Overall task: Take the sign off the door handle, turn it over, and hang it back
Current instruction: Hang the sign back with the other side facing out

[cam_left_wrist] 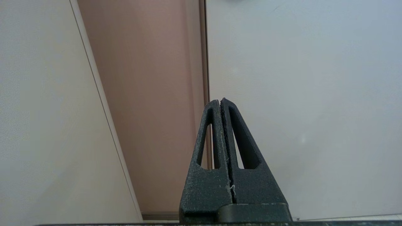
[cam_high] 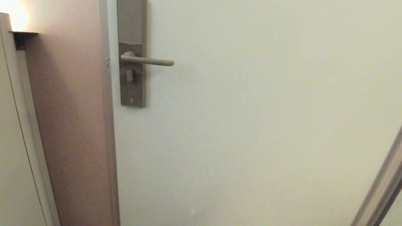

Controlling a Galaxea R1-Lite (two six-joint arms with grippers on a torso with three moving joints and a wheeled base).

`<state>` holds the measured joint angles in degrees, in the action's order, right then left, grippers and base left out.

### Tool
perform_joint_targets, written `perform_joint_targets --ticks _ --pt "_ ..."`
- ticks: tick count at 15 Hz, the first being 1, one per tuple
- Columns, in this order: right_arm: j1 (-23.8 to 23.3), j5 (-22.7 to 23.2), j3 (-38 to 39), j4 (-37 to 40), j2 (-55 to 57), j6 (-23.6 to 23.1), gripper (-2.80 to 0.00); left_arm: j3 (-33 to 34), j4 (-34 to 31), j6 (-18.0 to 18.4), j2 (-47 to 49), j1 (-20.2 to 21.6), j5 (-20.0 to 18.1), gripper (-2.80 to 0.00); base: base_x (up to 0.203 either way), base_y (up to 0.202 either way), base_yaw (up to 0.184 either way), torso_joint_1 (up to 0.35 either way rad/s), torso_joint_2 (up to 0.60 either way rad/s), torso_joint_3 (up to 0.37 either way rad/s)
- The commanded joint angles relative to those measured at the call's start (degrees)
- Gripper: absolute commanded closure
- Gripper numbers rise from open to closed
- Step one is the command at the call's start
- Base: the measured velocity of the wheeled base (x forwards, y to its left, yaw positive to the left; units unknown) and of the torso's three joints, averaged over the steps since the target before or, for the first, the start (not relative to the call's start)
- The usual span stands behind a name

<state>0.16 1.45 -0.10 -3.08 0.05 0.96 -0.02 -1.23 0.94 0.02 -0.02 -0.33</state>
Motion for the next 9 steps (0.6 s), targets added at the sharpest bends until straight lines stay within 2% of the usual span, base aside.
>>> perform_joint_targets --ticks 1,9 --pt "0.10 0.04 0.01 -0.05 -0.05 0.00 0.00 0.02 -0.08 0.03 -0.02 0.02 -0.02 0.00 0.000 0.000 0.000 0.000 0.00 0.000" --pt "0.02 0.04 0.01 -0.05 -0.05 0.00 0.00 0.02 0.00 0.03 -0.02 0.02 -0.02 0.00 0.000 0.000 0.000 0.000 0.00 0.000"
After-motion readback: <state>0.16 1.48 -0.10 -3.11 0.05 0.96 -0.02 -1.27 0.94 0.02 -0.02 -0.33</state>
